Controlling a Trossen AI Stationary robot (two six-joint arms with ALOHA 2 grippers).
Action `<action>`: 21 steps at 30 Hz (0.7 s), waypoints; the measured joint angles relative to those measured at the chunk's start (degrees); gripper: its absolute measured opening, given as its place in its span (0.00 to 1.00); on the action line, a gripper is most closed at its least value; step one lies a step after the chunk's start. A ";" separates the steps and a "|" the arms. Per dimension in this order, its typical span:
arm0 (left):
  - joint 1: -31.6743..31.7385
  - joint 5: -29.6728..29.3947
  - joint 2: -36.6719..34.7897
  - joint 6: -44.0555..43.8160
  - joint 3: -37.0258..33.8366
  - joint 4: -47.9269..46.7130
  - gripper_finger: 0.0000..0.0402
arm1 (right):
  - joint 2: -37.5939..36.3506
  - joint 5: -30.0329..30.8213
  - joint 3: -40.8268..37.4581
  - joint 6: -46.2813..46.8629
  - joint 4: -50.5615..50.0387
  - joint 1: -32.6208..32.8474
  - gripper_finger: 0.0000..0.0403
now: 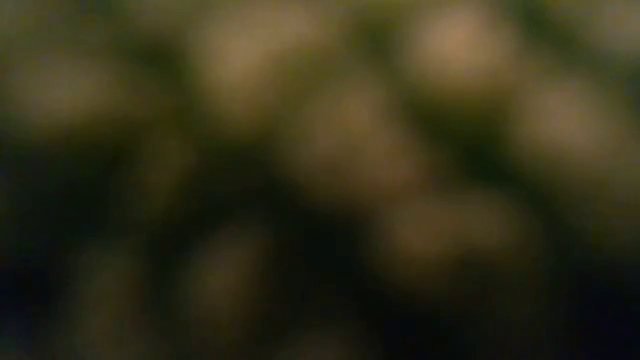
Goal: Sort microfiber towel by color & place in baskets
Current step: Put the white microfiber cloth into the right wire basket
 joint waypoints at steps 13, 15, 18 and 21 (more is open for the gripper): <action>0.01 0.00 0.00 0.01 -0.02 -1.16 0.28 | 4.99 0.04 -0.04 -1.51 3.91 -0.02 0.40; 0.00 0.00 0.00 0.00 -0.02 -1.15 0.28 | 4.99 0.01 -0.04 -1.45 3.93 -0.01 0.39; 0.00 0.00 0.00 0.00 -0.02 -1.14 0.28 | 4.99 0.02 -0.04 -0.33 4.00 0.00 0.36; 0.00 0.00 0.00 0.00 -0.02 -1.11 0.28 | 4.99 0.01 -0.04 0.04 3.95 0.00 0.30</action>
